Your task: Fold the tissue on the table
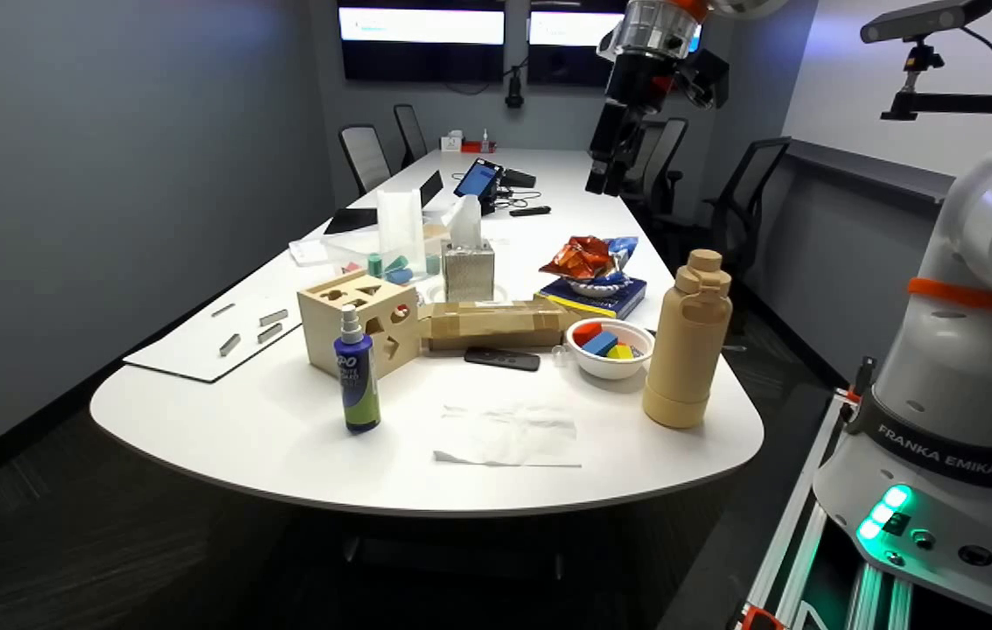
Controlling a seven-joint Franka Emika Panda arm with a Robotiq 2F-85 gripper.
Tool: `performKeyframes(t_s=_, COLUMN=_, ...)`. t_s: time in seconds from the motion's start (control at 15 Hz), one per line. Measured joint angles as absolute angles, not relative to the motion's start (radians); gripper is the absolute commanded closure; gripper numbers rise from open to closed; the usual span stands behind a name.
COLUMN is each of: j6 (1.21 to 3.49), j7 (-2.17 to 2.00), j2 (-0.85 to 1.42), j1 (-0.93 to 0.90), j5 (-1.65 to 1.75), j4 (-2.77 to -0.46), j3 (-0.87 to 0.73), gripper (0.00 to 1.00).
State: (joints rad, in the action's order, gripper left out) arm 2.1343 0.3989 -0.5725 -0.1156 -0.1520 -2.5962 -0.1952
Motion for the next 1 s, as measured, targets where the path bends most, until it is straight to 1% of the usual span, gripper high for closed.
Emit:
performKeyframes(t_s=0.73, j6=2.134, j7=0.399, j2=-0.566, j1=-0.113, j5=-0.152, j4=-2.596, j3=-0.190, gripper=0.00)
performKeyframes(t_s=1.0, j6=2.136, j7=0.436, j2=-0.491, j1=-0.146, j5=-0.205, j4=-2.600, j3=-0.174, gripper=0.00)
